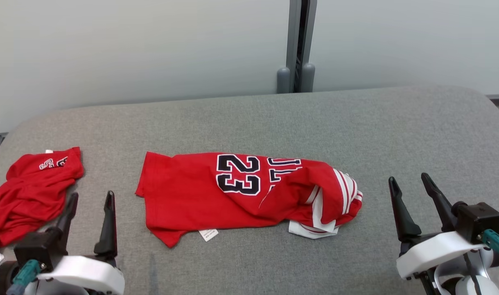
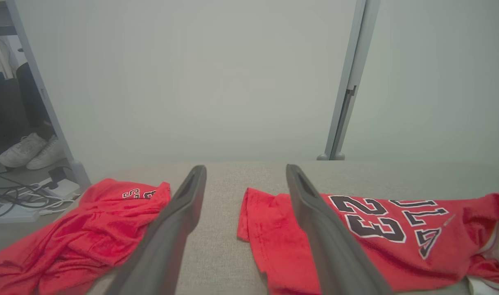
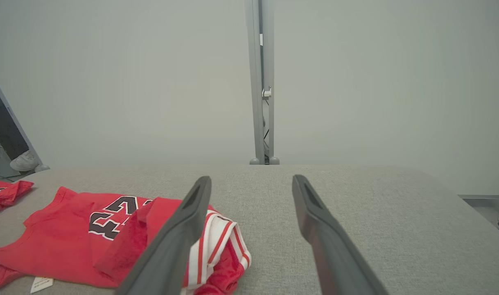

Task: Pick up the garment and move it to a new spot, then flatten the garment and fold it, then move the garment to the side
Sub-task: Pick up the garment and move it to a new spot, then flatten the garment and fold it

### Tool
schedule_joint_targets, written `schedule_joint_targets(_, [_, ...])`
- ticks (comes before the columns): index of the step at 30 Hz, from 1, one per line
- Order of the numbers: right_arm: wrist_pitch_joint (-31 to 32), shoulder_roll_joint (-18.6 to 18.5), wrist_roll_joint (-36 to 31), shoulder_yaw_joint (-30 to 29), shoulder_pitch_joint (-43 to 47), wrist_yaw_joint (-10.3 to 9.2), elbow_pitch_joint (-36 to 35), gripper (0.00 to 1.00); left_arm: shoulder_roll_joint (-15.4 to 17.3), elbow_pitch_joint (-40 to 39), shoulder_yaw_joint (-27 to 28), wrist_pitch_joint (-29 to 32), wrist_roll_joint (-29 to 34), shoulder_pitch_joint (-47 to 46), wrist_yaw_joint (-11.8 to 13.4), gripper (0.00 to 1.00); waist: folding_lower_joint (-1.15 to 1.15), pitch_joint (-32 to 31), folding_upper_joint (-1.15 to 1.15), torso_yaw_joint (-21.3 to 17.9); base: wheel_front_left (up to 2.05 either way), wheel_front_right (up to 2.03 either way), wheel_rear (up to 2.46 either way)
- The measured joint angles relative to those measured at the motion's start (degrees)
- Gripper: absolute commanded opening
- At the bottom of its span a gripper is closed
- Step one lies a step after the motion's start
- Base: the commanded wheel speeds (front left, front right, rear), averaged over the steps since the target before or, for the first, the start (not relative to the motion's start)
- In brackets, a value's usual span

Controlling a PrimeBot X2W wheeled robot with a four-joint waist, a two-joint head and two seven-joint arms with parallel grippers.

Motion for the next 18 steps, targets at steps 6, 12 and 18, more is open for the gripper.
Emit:
schedule_joint_targets(6, [0.4,0.0,0.2,-0.3,2.6,0.00,-1.5,1.00,0.9,-4.2,-1.2,2.6,0.6,3.7,1.6,1.00,0.00,-1.8,0.00,0.3,0.00,0.00,0.00])
schedule_joint_targets(12, [1.4,0.0,0.3,-1.0,4.7,0.00,-2.9,1.00,1.3,-5.9,-1.9,3.8,0.6,5.1,2.1,1.00,0.00,-2.6,0.00,-0.3,0.00,0.00,0.00])
schedule_joint_targets(18, [2.0,0.0,0.1,-1.5,5.4,0.00,-4.0,1.00,1.4,-7.8,-2.4,5.3,1.1,5.8,3.6,1.00,0.00,-2.6,0.00,-0.5,0.00,0.00,0.00])
